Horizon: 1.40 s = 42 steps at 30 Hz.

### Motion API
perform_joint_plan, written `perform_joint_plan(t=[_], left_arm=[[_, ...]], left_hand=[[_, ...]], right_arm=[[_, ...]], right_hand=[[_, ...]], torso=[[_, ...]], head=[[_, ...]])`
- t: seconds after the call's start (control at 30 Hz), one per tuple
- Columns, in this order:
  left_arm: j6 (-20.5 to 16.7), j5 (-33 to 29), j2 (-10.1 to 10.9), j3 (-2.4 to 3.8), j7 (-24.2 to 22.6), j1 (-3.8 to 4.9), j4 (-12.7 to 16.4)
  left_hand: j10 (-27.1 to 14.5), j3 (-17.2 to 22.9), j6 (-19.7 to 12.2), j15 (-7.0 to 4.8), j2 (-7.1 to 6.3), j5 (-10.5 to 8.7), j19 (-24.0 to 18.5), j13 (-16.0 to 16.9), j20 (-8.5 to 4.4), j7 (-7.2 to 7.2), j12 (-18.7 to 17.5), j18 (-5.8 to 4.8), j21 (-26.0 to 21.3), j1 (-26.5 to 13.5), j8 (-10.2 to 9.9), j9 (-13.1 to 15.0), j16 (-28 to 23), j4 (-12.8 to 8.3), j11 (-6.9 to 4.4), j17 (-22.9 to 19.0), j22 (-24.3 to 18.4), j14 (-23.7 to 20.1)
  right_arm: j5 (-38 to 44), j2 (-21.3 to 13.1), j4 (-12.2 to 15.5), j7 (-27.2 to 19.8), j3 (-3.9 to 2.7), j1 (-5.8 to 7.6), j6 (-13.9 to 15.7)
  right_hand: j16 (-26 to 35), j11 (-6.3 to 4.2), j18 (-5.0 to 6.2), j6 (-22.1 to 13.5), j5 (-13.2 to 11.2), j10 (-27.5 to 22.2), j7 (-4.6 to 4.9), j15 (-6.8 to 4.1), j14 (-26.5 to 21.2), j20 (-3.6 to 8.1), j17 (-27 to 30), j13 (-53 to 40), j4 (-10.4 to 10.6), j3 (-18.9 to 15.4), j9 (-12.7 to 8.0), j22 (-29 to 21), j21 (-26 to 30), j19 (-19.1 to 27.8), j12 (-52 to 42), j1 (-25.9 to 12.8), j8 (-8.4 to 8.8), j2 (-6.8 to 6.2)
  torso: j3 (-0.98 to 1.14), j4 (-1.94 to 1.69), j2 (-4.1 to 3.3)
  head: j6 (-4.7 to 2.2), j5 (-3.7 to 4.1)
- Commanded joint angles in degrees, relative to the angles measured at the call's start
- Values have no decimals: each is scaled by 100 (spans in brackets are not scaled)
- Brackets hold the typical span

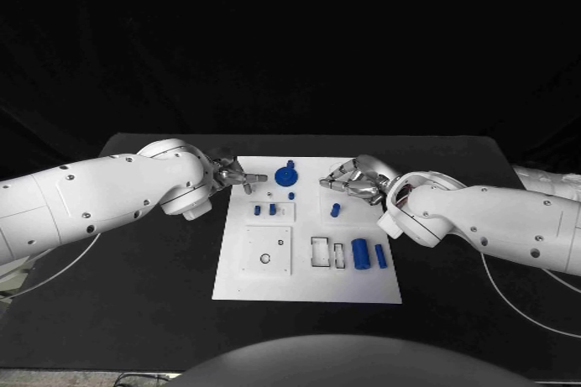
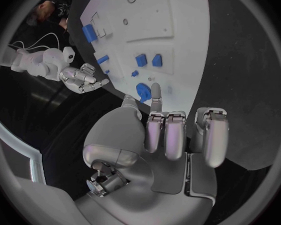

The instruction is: Assemble the parts on the task board

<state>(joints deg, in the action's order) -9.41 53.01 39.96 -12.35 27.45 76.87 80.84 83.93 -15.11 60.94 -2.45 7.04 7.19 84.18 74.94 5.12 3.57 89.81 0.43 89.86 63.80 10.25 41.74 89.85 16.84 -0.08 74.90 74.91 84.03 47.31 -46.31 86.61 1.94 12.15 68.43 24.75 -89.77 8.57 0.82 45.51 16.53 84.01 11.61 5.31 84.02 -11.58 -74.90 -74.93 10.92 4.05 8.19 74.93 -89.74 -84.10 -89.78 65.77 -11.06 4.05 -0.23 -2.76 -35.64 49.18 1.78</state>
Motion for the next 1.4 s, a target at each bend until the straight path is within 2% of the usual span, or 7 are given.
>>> perform_joint_plan(t=[0.03, 0.07, 0.2, 0.3, 0.43, 0.77, 1.4], left_arm=[[-1455, -786, 17, 2, -1396, 11, 9], [-1595, -909, 16, 1, -1689, 8, -13], [-1884, -1331, -38, -2, -2864, -23, -167], [-1878, -1455, -110, -4, -3480, -67, -298], [-1825, -1300, -257, -5, -4040, -142, -493], [-1560, 816, -626, -5, -4150, -367, -920], [-854, 3670, -930, -5, -3802, -481, -1167]], left_hand=[[607, -4, -157, 53, -36, 109, 582, 1506, -15, 31, 19, -43, 14, 340, -80, -90, 15, -83, 49, 1510, 1509, 597], [375, -12, -222, 76, -79, 160, 582, 1227, -5, 64, -287, -43, 14, 572, -129, -192, 15, -37, 73, 1510, 1509, 597], [-2231, 76, -474, 94, -89, 326, 582, -2282, 18, 162, -4681, -43, 14, 1577, -411, -659, 15, -51, 138, 1510, 1509, 597], [-2093, -25, -526, 294, -102, 208, 582, -4067, 144, 296, -6613, -43, 14, 2218, -735, -1231, 15, -111, 425, 1510, 1509, 597], [-2460, -137, -475, 384, -179, 51, 582, -5078, 226, 412, -7643, -43, 14, 2588, -675, -1676, 15, 12, 450, 1510, 1509, 597], [-2542, 186, -384, 546, -436, -430, 582, -6155, 384, 72, -8333, -43, 14, 2975, -661, -2356, 15, -16, 667, 1510, 1509, 597], [-2215, 570, -264, 430, -426, -441, 582, -6623, 325, -74, -8469, -43, 14, 3153, -649, -2708, 15, -13, 513, 1510, 1509, 597]], right_arm=[[-92, -44, 63, -327, -5, 41, 315], [-110, -64, 81, -342, -5, 52, 326], [-156, -131, 144, -394, -5, 76, 341], [-179, -175, 186, -429, -4, 82, 359], [-194, -239, 238, -487, -4, 83, 399], [-211, -363, 297, -476, -3, 67, 356], [-198, -368, 276, -332, -2, 46, 225]], right_hand=[[-23, 27, -82, -11, 35, 599, 106, 39, 598, -34, -1510, -1507, -13, 25, 7, 1507, -26, -590, -22, -10, -39, -1], [-23, 27, -82, -11, 35, 599, 106, 39, 598, -34, -1510, -1507, -13, 25, 7, 1507, -26, -590, -22, -10, -39, -1], [-23, 26, -82, -4, 37, 599, 104, 39, 598, -34, -1510, -1507, -13, 25, 8, 1507, -26, -590, -22, -10, -43, -1], [-23, 25, -82, -3, 37, 599, 104, 39, 598, -34, -1510, -1507, -14, 25, 9, 1507, -26, -590, -22, -9, -44, -1], [-23, 25, -82, -3, 37, 599, 104, 39, 598, -34, -1510, -1507, -14, 25, 9, 1507, -26, -590, -22, -9, -44, -1], [-23, 24, -82, 4, 39, 599, 102, 38, 598, -33, -1510, -1507, -14, 25, 10, 1507, -26, -590, -22, -8, -48, -3], [-23, 23, -82, 6, 41, 599, 102, 38, 598, -33, -1510, -1507, -14, 24, 11, 1507, -26, -590, -22, -8, -50, -4]], torso=[[6, -11, 7], [3, -4, 5], [4, -1, 2], [9, 13, 1], [5, 3, 2], [7, 8, -5], [6, -6, 2]], head=[[-8, -7], [-23, -11], [-27, -7], [-44, -3], [-48, 9], [-29, 28], [-1, 57]])
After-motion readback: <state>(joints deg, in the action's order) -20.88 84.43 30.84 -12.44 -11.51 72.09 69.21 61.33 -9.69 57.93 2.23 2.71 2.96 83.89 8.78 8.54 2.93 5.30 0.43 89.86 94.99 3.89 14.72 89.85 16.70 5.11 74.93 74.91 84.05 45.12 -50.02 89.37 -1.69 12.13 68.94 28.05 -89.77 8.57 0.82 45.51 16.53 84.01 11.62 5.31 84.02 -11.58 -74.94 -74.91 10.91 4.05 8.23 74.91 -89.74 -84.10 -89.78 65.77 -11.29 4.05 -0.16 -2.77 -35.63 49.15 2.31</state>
